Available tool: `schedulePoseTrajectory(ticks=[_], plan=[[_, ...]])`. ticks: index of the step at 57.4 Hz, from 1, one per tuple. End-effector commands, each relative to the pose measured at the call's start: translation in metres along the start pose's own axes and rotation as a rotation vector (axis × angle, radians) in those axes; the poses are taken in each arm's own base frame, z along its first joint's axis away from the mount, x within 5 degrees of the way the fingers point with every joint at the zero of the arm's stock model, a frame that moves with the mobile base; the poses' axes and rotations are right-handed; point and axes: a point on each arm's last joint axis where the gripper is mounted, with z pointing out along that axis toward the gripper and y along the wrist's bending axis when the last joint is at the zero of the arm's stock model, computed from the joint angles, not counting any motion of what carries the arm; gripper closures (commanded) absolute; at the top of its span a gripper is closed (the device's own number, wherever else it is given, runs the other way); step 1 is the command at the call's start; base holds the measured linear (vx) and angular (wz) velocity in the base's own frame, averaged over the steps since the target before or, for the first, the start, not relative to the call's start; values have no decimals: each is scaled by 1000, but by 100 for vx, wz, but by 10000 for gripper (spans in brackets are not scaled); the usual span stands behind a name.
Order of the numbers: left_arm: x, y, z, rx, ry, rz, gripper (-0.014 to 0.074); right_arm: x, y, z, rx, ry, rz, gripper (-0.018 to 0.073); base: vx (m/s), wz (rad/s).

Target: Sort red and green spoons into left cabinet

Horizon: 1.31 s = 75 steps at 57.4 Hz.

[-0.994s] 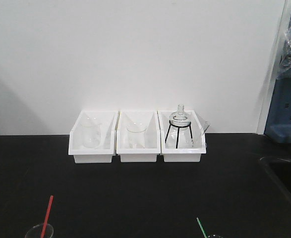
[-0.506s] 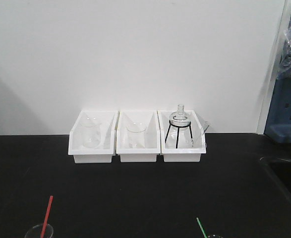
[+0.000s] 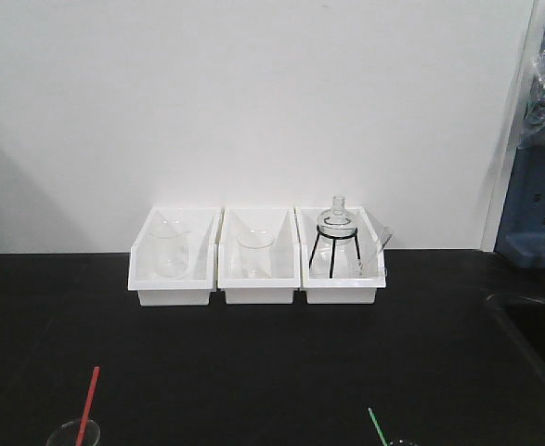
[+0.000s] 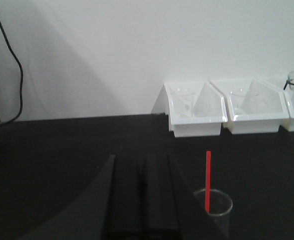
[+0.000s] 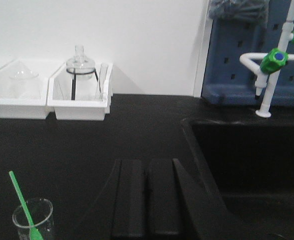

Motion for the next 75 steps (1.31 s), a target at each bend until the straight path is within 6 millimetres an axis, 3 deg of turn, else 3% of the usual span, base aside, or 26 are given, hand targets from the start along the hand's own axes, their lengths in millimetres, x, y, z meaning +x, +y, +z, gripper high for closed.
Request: schedulePoseTrajectory(ticks=[1, 19, 36, 48, 57, 67, 75], plan=[[-13, 1, 4, -3, -49, -14, 596, -16, 1, 6, -13, -70, -17, 554, 0, 0], [-7, 0, 8, 0, 18, -14, 490, -11, 2, 17, -17, -8, -4, 481, 0, 0], [-7, 0, 8, 0, 18, -14, 274, -10, 2, 19, -17, 0, 10, 265, 0, 0], [-8, 0, 9, 0, 15, -18, 260, -11, 2, 19, -19, -9, 15, 149, 0, 0], [-9, 0, 17, 0, 18, 17, 260, -14, 3, 19, -29, -43, 15, 130, 0, 0], [-18, 1, 37, -8, -45, 27, 260, -21, 5, 20, -49, -117, 18, 130, 0, 0], [-25, -4, 61, 36, -38, 29, 250, -17, 5, 30, -54, -72, 15, 130, 0, 0]])
